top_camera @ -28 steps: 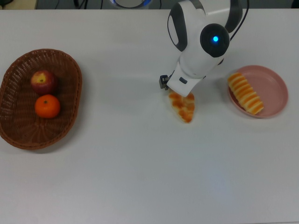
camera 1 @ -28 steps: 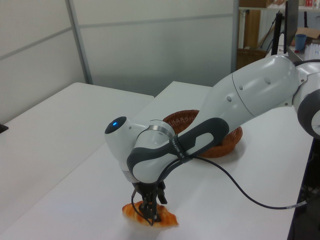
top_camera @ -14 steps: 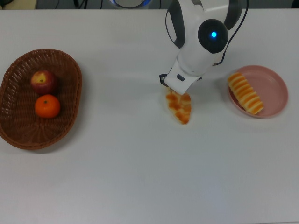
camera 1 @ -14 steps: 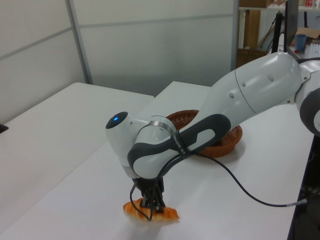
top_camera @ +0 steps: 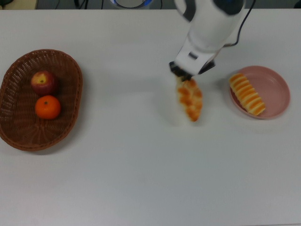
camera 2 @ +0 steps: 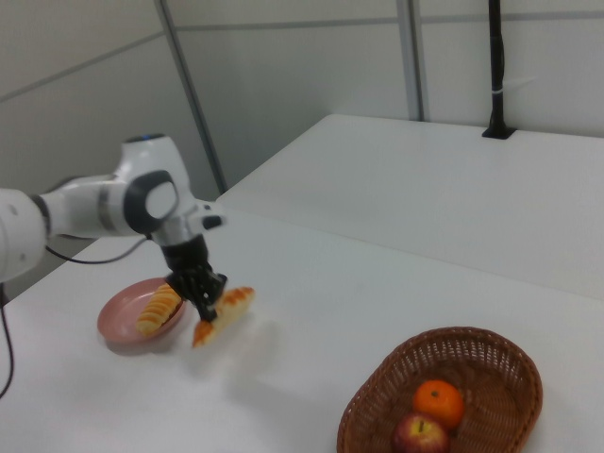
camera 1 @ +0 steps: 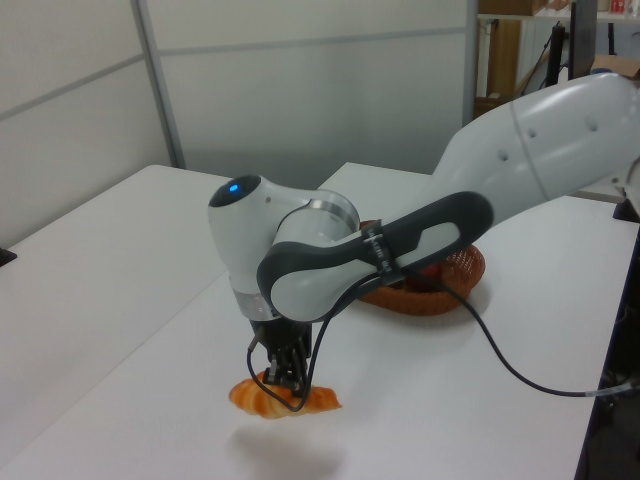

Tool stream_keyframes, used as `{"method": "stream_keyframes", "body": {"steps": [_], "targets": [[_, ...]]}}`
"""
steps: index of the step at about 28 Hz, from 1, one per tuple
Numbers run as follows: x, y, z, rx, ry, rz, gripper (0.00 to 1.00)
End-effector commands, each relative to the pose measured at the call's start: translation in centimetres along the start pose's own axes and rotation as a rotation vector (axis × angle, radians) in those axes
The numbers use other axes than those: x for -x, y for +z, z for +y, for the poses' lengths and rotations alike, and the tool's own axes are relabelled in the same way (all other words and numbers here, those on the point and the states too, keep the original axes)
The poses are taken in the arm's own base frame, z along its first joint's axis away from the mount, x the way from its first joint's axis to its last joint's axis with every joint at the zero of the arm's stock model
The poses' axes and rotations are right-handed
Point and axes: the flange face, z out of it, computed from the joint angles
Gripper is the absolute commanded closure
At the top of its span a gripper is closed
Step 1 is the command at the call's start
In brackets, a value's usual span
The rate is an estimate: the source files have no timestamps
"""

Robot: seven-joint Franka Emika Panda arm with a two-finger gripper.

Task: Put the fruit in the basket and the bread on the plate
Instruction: 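Lift the braided bread and place it on the pink plate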

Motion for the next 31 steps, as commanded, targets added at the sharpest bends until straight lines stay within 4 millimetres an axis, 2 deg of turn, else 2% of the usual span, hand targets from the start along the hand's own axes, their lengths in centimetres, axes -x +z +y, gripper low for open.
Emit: {"method": "stream_keyframes", "body": {"steps": [1, 4, 11, 16, 17, 20, 22, 27, 28, 31], "targets": [[1.9, -3.3, -5.2, 0.018, -0.002, 0.046, 1.0], [2.1, -4.5, -7.4, 0.014, -0.033, 0.073, 1.0], [3.7, -6.1, -14.6, -0.01, -0.163, 0.125, 1.0], [4.2, -5.7, -18.0, -0.026, -0.242, 0.162, 1.0], [4.1, -4.9, -19.0, -0.016, -0.27, 0.165, 1.0], [3.8, -3.0, -20.3, 0.0, -0.312, 0.165, 1.0], [3.0, -0.9, -21.1, 0.005, -0.332, 0.181, 1.0], [1.7, 1.3, -22.0, 0.001, -0.348, 0.231, 1.0], [1.7, 1.5, -22.0, 0.002, -0.349, 0.23, 0.98], [1.6, 1.4, -22.0, 0.001, -0.352, 0.231, 0.84]]}}
